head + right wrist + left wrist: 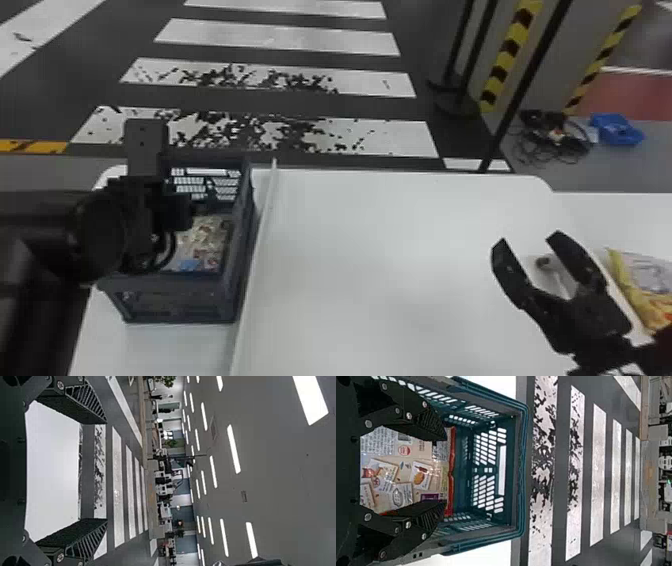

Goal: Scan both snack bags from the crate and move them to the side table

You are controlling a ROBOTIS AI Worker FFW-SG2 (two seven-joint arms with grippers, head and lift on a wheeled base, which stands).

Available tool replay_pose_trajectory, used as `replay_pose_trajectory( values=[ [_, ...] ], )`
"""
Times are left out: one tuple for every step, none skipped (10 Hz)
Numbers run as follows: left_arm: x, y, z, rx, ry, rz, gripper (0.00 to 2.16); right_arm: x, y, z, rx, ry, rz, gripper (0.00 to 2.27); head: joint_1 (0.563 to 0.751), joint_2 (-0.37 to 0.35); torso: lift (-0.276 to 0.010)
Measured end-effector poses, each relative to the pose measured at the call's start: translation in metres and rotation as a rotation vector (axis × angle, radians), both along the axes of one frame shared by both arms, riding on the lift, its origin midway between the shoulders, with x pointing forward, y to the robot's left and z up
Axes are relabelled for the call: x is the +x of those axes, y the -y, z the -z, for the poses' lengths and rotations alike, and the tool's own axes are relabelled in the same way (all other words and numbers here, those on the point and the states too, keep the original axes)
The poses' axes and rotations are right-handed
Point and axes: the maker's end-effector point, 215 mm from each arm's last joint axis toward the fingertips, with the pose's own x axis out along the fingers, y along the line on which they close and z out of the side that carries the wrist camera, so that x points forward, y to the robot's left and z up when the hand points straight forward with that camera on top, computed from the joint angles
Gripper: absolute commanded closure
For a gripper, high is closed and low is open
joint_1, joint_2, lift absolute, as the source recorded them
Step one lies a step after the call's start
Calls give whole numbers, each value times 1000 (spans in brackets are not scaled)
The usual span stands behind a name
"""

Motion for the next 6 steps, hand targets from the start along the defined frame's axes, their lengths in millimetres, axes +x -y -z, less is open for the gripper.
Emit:
replay_pose_trajectory(
  values=[
    [-5, -4, 6, 7, -9, -7, 491, 1, -2, 2, 2, -2, -3, 120, 695, -70, -95],
    [-9, -9, 11, 11, -18, -14, 491, 2, -2, 3, 3, -4, -4, 117, 695, -63, -95],
    [-13, -13, 15, 11, -25, -21, 491, 2, -2, 4, 3, -4, -4, 117, 695, -58, -95],
    [-15, -16, 20, 14, -32, -27, 491, 2, -3, 3, 4, -3, -4, 113, 695, -56, -95],
    [-16, -17, 25, 15, -40, -31, 491, 2, -3, 3, 5, -1, -5, 113, 695, -53, -95],
    [-14, -17, 30, 5, -51, -31, 491, 2, -2, 2, 5, 1, -4, 113, 695, -53, -95]
  ],
)
